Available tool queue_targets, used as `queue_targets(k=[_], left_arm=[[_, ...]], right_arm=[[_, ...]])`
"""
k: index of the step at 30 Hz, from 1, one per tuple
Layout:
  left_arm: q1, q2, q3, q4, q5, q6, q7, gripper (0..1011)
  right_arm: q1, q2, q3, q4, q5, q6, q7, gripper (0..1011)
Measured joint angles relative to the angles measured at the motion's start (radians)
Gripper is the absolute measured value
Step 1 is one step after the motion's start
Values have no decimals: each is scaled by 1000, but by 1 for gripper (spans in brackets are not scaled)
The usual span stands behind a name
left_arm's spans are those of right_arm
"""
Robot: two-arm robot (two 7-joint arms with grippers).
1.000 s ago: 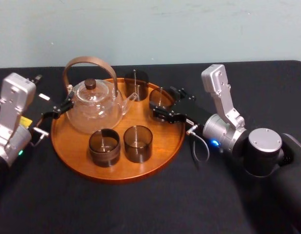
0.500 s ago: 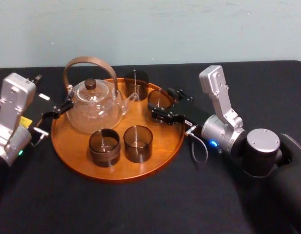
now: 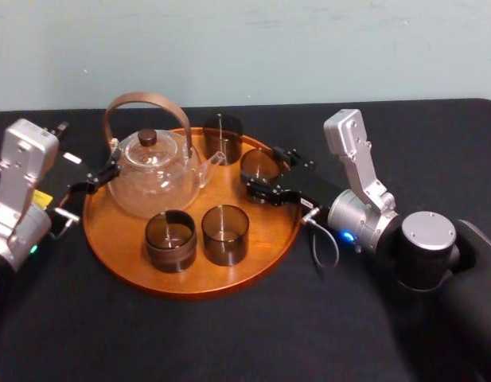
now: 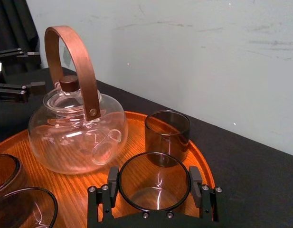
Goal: Pick up the glass from the table and place it on the tray.
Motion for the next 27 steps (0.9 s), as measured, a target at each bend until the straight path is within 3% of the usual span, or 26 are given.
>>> queue_targets(k=[23,27], left_arm=[[0,0,0,0,0,0,0,1009],[0,0,0,0,0,0,0,1010]], right_arm=[[1,0,-1,1,-3,0,-2,904],[1,1,-1,0,-2,0,-2,985]])
